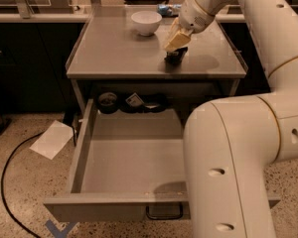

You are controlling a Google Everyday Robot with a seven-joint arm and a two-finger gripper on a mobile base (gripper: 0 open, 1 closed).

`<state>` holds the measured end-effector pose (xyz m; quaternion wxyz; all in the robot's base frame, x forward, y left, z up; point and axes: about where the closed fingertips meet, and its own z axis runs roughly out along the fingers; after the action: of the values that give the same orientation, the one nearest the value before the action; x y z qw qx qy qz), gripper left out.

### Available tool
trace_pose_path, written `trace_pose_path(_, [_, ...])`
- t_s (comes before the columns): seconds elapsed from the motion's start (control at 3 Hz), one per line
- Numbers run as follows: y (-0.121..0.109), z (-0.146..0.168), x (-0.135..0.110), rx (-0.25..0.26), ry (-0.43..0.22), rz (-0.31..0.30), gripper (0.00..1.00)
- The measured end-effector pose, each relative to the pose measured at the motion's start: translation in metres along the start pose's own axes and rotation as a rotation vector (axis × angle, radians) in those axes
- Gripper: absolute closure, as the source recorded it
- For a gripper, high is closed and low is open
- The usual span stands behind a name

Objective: Place rxbar chocolate into top drawer

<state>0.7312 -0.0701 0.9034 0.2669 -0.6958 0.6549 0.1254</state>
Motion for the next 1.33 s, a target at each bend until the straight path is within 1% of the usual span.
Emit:
trace_pose_path(0.33, [0.007, -0.043, -0.017, 0.047, -0.07, -0.031, 1.0])
trace_pose_path(0.67, [0.016, -0.073, -0.025, 0.073, -0.135, -0.043, 1.0])
trace_pose_path(1.0, [0.027, -0.092, -0.028, 0.075, -0.2, -0.047, 1.0])
trace_pose_path(1.33, [0.041, -0.095, -0.031, 0.053, -0.286, -0.062, 1.0])
